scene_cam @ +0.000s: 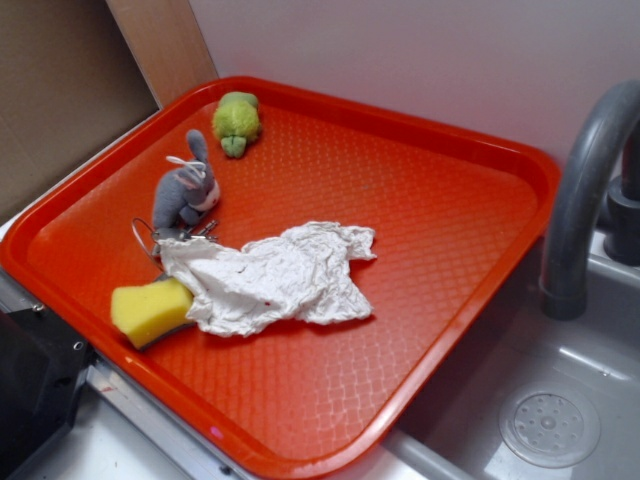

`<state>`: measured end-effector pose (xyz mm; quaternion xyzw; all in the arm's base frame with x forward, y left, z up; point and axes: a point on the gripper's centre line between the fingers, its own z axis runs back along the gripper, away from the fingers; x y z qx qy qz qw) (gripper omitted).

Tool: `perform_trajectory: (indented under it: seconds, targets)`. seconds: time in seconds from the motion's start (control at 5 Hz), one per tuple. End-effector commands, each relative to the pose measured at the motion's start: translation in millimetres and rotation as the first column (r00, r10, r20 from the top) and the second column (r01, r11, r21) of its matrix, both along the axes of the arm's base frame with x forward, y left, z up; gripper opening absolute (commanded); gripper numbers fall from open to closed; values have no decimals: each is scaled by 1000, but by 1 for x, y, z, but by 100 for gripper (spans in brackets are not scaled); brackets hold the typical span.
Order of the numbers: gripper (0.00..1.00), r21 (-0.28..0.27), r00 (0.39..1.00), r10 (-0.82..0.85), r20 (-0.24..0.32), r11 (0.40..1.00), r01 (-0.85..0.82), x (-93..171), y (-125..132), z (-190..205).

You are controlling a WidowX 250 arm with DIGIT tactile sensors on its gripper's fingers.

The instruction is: Grab the green animal.

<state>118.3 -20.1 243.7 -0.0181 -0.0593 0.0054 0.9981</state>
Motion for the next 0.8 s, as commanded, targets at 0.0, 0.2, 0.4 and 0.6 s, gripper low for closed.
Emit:
perform_trajectory:
  seconds: [0.0,0.2,0.4,0.6]
  targets:
    - [100,0,1000,0,0,1000,0,0,0,0]
    - [100,-75,975,214,-63,973,-219,38,7,-34]
    - [100,-114,926,371,-63,920,-376,68,15,-48]
    - [100,-151,838,546,-28,826,-543,97,31,-63]
